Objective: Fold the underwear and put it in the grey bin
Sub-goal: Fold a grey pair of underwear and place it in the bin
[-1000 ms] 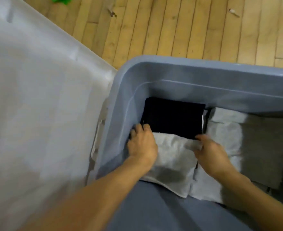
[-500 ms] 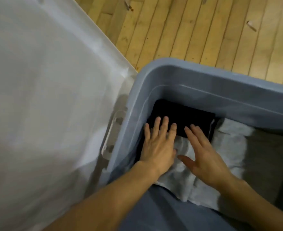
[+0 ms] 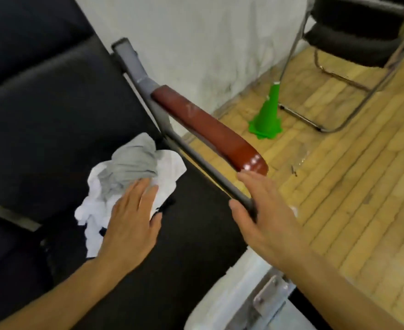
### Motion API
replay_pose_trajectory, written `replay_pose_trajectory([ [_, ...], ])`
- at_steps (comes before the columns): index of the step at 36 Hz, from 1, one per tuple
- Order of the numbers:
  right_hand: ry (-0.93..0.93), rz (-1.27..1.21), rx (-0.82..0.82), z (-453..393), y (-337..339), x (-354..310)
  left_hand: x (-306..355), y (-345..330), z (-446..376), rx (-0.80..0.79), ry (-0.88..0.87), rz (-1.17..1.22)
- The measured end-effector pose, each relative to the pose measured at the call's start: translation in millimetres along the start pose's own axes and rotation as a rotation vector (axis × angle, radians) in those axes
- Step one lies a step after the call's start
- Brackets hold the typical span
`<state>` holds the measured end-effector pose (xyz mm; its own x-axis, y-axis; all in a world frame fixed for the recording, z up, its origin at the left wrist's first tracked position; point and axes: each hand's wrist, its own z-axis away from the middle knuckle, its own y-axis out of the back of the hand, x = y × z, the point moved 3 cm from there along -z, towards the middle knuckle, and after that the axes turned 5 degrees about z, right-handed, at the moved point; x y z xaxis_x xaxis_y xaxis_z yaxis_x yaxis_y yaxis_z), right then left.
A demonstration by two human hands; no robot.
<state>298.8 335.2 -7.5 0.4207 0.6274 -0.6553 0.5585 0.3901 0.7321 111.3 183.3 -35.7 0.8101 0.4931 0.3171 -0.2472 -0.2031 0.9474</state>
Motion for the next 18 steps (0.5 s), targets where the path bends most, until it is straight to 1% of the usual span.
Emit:
replay_pose_trajectory([
  [2,0.007,0.004,-0.092,-6.9,-27.5,-14.8,-27.9,1.6,-2.5,-0.012,0.077,-0.008],
  [4,0.013,0.016,-0.215,-15.7,-73.1,-31.9,-70.9,-0.5,-1.8,-0.035,0.197,0.010],
  [6,-0.043,0.030,-0.300,-25.6,-113.5,-40.1,-102.4,-8.5,-12.1,-0.031,0.282,0.064],
  [7,-0.104,0.009,-0.352,-34.9,-154.1,-48.5,-134.3,-15.4,-14.5,-0.038,0.323,0.101],
  [9,-0.195,-0.021,-0.369,-37.3,-168.0,-48.1,-130.7,-23.3,-28.3,-0.040,0.297,0.144],
  [10,-0.231,-0.034,-0.418,-43.6,-193.2,-51.6,-146.0,-29.4,-33.3,-0.049,0.306,0.173],
  [12,-0.314,-0.082,-0.465,-55.9,-217.6,-60.6,-159.3,-37.3,-47.1,-0.016,0.298,0.248],
  [14,-0.393,-0.182,-0.436,-82.2,-238.9,-68.8,-175.9,-40.0,-70.1,0.078,0.290,0.303],
  [16,-0.493,-0.270,-0.337,-114.5,-255.5,-65.3,-187.3,-43.2,-95.7,0.141,0.277,0.354],
  [17,-0.532,-0.284,-0.282,-129.6,-264.2,-61.8,-192.1,-44.4,-106.6,0.148,0.276,0.372],
  [18,-0.532,-0.257,-0.219,-140.4,-265.6,-58.7,-192.1,-43.0,-114.6,0.144,0.273,0.390],
])
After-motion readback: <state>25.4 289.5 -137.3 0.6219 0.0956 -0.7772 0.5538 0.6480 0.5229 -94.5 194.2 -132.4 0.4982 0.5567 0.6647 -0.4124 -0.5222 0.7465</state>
